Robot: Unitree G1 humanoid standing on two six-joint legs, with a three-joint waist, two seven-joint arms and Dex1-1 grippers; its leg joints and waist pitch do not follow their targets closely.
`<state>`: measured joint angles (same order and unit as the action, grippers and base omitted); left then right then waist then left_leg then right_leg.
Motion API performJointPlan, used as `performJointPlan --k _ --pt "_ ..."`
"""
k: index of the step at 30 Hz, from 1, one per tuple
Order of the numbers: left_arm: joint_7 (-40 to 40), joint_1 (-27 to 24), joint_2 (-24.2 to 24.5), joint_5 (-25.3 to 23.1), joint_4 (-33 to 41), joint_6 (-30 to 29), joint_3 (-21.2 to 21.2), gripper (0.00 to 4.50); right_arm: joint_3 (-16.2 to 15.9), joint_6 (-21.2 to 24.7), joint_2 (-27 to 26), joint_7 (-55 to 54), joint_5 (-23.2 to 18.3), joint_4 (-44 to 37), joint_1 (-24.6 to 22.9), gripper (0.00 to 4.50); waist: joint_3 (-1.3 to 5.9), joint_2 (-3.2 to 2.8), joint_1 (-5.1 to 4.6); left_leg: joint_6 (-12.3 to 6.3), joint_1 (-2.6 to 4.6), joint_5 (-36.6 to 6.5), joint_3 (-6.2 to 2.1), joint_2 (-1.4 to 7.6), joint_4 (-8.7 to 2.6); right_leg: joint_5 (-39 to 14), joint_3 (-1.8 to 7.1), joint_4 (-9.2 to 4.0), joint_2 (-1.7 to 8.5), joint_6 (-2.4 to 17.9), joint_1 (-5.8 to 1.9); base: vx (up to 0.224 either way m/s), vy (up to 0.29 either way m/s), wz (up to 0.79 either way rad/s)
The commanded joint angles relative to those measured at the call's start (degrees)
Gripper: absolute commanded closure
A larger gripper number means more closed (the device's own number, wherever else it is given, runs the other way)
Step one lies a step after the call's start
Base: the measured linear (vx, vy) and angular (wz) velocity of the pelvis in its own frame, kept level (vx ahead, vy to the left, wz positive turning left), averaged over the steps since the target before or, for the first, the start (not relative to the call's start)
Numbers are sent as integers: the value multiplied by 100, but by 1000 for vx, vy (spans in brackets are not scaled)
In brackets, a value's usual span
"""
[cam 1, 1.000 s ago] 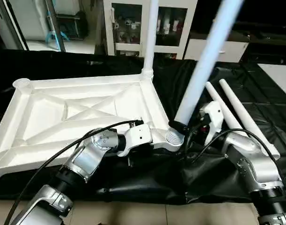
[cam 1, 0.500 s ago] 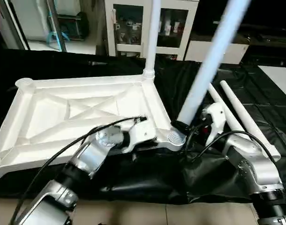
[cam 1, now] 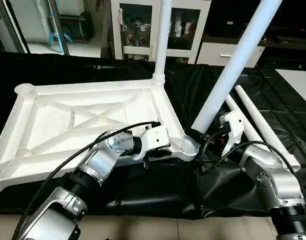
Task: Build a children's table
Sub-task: Insert table leg to table base
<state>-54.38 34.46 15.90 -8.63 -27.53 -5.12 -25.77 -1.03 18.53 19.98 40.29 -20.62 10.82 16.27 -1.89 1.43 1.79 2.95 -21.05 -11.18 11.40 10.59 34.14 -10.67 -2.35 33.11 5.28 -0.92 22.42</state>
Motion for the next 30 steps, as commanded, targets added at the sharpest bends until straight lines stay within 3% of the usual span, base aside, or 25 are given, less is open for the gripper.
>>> performJointPlan --k 1,11,12,24,30 --pt "-36 107 20 -28 -73 -77 -35 343 -122 381 135 -147 302 450 -259 264 209 -61 -43 278 129 -2683 -191 281 -594 -2147 183 -469 283 885 -24 0 0 0" --pt "64 152 -2 -265 -374 -181 -134 343 -137 401 118 -137 299 426 -262 264 175 -67 -50 299 173 -3026 -221 279 -599 -2809 168 -555 303 712 18 0 0 0" --pt "70 168 -7 -271 -396 -194 -135 361 -139 398 119 -136 298 427 -263 264 172 -70 -49 297 174 -3038 -222 278 -601 -2833 167 -564 302 692 24 0 0 0" --pt "-270 121 110 -384 -394 -306 -325 446 -138 405 155 -116 301 386 -284 264 165 -85 -62 284 165 -3109 -239 277 -616 -2956 164 -585 305 646 35 0 0 0" --pt "-402 -4 199 -477 -270 -333 -459 450 -104 436 184 -48 237 377 -226 264 172 -82 -61 262 147 -2981 -226 279 -624 -2786 175 -569 303 695 22 0 0 0"
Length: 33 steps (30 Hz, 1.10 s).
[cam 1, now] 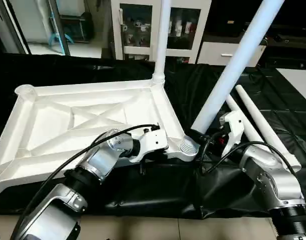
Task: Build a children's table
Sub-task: Insert table leg to table base
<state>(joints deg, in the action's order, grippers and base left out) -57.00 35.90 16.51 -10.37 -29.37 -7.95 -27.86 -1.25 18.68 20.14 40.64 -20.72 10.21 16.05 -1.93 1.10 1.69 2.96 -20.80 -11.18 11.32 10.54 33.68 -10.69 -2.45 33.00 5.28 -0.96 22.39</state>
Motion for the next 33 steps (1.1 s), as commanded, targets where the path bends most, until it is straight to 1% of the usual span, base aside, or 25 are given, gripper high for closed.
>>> performJointPlan --k 1,2,3,4,5,6,7,8,9,10,11,12,13,14,15,16,17,18,20,21,25,28,30,31,33 --pt "-136 -165 142 -308 -77 -47 -253 450 -12 508 168 -53 137 394 -177 264 179 -50 -50 261 122 -2956 -220 288 -578 -2757 187 -554 307 711 18 0 0 0" --pt "-129 -172 141 -309 -73 -43 -253 450 81 621 173 -20 -1 341 -141 264 179 -25 -53 237 110 -2904 -214 287 -579 -2713 188 -547 299 734 5 0 0 0" --pt "-117 -187 137 -297 -52 -46 -236 450 253 893 207 65 -286 239 -71 264 190 -41 -34 220 124 -2814 -202 294 -575 -2610 199 -538 302 776 4 0 0 0" --pt "-117 -187 137 -297 -52 -46 -236 450 253 893 207 65 -286 239 -71 264 194 -37 -31 204 126 -2756 -196 294 -573 -2524 202 -531 297 806 -3 0 0 0" --pt "-111 -190 134 -287 -40 -53 -225 450 320 1019 230 111 -408 203 -39 264 201 -34 -20 195 119 -2667 -194 304 -572 -2417 206 -518 303 839 -14 0 0 0" --pt "-111 -190 134 -287 -40 -53 -225 450 320 1019 230 111 -408 203 -39 264 217 -42 -1 176 96 -2364 -172 311 -568 -1997 211 -473 295 955 -41 0 0 0" --pt "-97 -198 141 -263 2 -60 -220 450 488 1331 333 271 -720 128 71 264 214 -47 -2 172 89 -2248 -161 307 -568 -1832 208 -456 288 1019 -62 0 0 0" --pt "-93 -199 143 -256 14 -60 -220 450 538 1430 373 333 -821 109 112 264 218 -46 2 158 100 -2219 -156 306 -565 -1770 206 -446 283 1061 -72 0 0 0" --pt "-86 -207 150 -243 50 -68 -223 450 638 1704 487 483 -1051 37 221 264 236 -37 18 118 104 -2056 -138 307 -543 -1562 207 -417 281 1147 -94 0 0 0" --pt "-86 -203 147 -243 50 -73 -225 450 644 1754 513 511 -1082 17 245 264 238 -35 43 60 117 -1863 -102 307 -519 -1370 219 -410 287 1212 -83 0 0 0" --pt "-86 -203 147 -243 50 -73 -225 450 644 1754 513 511 -1082 17 245 264 238 -35 43 60 117 -1863 -102 307 -519 -1370 219 -410 287 1212 -83 0 0 0" --pt "-91 -205 147 -246 56 -71 -229 450 645 1795 532 510 -1088 -2 270 264 250 -43 60 10 98 -1574 -91 306 -503 -1147 217 -378 295 1279 -111 0 0 0" --pt "-99 -215 150 -249 74 -74 -234 450 671 1812 547 519 -1096 28 319 264 256 -43 63 -7 89 -1464 -92 305 -500 -1049 213 -362 293 1296 -127 0 0 0" --pt "-104 -221 148 -254 85 -71 -239 450 711 1846 548 507 -1127 46 373 264 274 -31 66 -56 61 -1211 -96 300 -488 -795 201 -315 290 1342 -166 0 0 0" --pt "-108 -224 146 -258 92 -70 -241 450 743 1877 546 497 -1150 59 413 264 277 -27 71 -83 63 -1118 -88 298 -479 -695 198 -306 288 1362 -166 0 0 0" --pt "-110 -227 143 -258 101 -78 -241 450 773 1916 542 508 -1201 55 448 264 278 -39 69 -114 58 -1005 -88 297 -472 -583 192 -286 290 1411 -179 0 0 0" --pt "-112 -227 142 -258 111 -87 -240 450 790 1982 551 512 -1254 40 473 264 276 -20 66 -128 59 -986 -82 296 -469 -565 190 -287 288 1427 -182 0 0 0" --pt "-118 -230 145 -257 120 -93 -241 450 797 2017 555 521 -1284 26 485 264 272 -17 73 -152 64 -982 -76 298 -464 -602 194 -287 297 1448 -187 0 0 0" --pt "-135 -250 165 -253 172 -119 -246 450 749 2167 614 611 -1378 -144 515 264 268 -27 77 -142 72 -1054 -80 303 -469 -742 194 -298 302 1441 -190 0 0 0" --pt "-144 -258 175 -254 187 -124 -251 450 736 2192 624 625 -1395 -196 524 264 262 -12 75 -131 71 -1107 -79 304 -472 -828 196 -309 301 1418 -190 0 0 0" --pt "-180 -297 211 -254 243 -158 -260 450 747 2139 614 623 -1453 -444 599 264 255 -16 60 -68 73 -1205 -87 305 -482 -1109 197 -328 308 1324 -177 0 0 0" --pt "-193 -314 222 -253 263 -161 -259 450 500 2120 779 875 -1348 -796 551 264 266 -21 59 -79 77 -1104 -92 311 -474 -933 195 -306 295 1297 -188 0 0 0" --pt "-190 -318 225 -256 266 -160 -260 450 421 2064 822 866 -1219 -813 547 264 271 -20 59 -113 77 -999 -82 305 -459 -764 196 -289 294 1358 -187 0 0 0" --pt "-186 -319 225 -259 266 -157 -263 450 285 1853 871 791 -926 -720 569 264 274 -18 58 -115 73 -980 -81 302 -455 -747 194 -284 296 1378 -188 0 0 0" --pt "-184 -319 225 -259 268 -157 -265 450 226 1761 889 761 -813 -671 578 264 272 -15 49 -85 73 -957 -74 291 -448 -757 194 -289 290 1391 -186 0 0 0"
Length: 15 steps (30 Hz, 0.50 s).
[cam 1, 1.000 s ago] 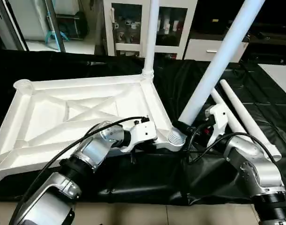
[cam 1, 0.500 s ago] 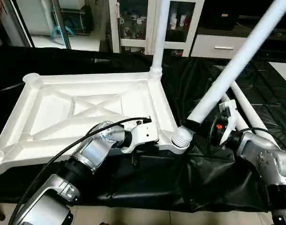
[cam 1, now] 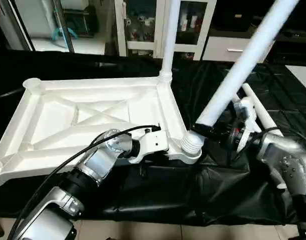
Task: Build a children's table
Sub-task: Insert table leg to table base
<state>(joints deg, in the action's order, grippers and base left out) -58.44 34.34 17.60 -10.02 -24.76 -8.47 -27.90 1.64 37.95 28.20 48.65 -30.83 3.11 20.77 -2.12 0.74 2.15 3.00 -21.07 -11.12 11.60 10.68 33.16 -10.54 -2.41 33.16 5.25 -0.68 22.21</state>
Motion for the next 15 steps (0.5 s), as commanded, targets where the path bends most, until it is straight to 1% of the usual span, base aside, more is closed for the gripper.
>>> performJointPlan --k 1,2,6,10,11,12,13,15 --pt "-40 -164 116 -293 -186 -112 -266 450 -110 -211 97 -37 261 66 103 264 287 20 3 -99 95 -1007 -104 278 -399 -828 193 -308 299 1370 -170 0 0 0" --pt "-31 -152 108 -293 -196 -112 -271 450 -202 -270 120 -40 381 128 92 264 293 25 2 -111 95 -1007 -107 279 -394 -841 193 -304 302 1367 -180 0 0 0" --pt "-28 -138 101 -296 -200 -120 -271 450 -295 -378 130 -43 519 282 100 264 302 32 3 -179 94 -897 -103 278 -379 -653 191 -284 297 1421 -189 0 0 0" --pt "-28 -136 106 -301 -202 -126 -273 450 -354 -455 94 -7 600 470 166 264 303 24 -4 -210 100 -897 -102 276 -373 -660 186 -280 291 1463 -187 0 0 0" --pt "-29 -137 109 -301 -202 -126 -274 450 -390 -502 81 23 661 545 199 264 307 37 0 -218 100 -874 -100 278 -367 -633 190 -276 293 1465 -193 0 0 0" --pt "-29 -138 110 -301 -202 -126 -274 450 -405 -524 78 34 686 574 211 264 310 31 3 -223 99 -846 -103 279 -365 -604 188 -266 295 1472 -195 0 0 0" --pt "-29 -141 113 -301 -196 -131 -274 450 -451 -596 56 94 765 687 267 264 316 54 -2 -251 98 -788 -97 276 -356 -523 186 -257 293 1495 -198 0 0 0" --pt "-25 -146 117 -304 -190 -136 -273 450 -476 -631 21 123 805 781 330 264 320 39 5 -286 99 -723 -96 276 -346 -448 188 -244 296 1527 -200 0 0 0"
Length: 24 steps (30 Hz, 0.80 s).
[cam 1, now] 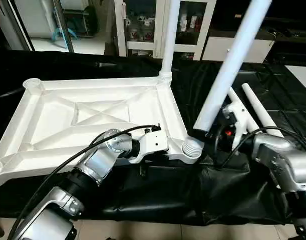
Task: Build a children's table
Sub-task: Insert table leg to table base
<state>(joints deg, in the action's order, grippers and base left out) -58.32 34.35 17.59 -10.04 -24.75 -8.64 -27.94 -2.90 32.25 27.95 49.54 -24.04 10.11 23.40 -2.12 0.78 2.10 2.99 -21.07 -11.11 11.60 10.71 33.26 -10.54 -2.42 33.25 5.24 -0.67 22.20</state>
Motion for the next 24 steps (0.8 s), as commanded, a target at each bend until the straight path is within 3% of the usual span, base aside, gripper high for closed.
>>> performJointPlan --k 1,6,7,11,15,18,24 --pt "-29 -151 121 -302 -186 -123 -267 450 -73 -100 23 58 148 163 121 264 319 36 7 -306 96 -716 -96 272 -354 -413 186 -247 291 1543 -204 0 0 0" --pt "-11 -163 123 -302 -168 -139 -260 450 -239 -168 -23 126 220 324 195 264 297 47 0 -244 97 -923 -100 278 -362 -778 188 -276 297 1491 -187 0 0 0" --pt "-5 -166 122 -303 -161 -144 -259 450 -261 -187 -40 132 245 368 202 264 294 81 -10 -209 96 -1010 -99 277 -366 -906 188 -289 293 1449 -184 0 0 0" --pt "21 -182 122 -303 -137 -158 -250 450 -207 -201 -135 133 245 495 219 264 292 71 -16 -140 99 -1128 -109 276 -373 -1100 194 -302 296 1372 -167 0 0 0" --pt "41 -197 127 -298 -119 -167 -242 450 -66 -191 -210 59 125 576 142 264 297 81 -24 -121 96 -1162 -113 275 -376 -1055 193 -297 292 1361 -165 0 0 0" --pt "56 -208 128 -294 -106 -173 -236 450 245 -281 -351 -183 9 713 -128 264 305 63 -16 -116 98 -1140 -109 274 -373 -987 196 -299 296 1370 -165 0 0 0" --pt "70 -182 108 -293 -149 -152 -250 450 529 -391 -458 -403 -27 684 -508 264 297 61 -22 -71 104 -1316 -114 275 -390 -1120 193 -321 288 1330 -156 0 0 0"
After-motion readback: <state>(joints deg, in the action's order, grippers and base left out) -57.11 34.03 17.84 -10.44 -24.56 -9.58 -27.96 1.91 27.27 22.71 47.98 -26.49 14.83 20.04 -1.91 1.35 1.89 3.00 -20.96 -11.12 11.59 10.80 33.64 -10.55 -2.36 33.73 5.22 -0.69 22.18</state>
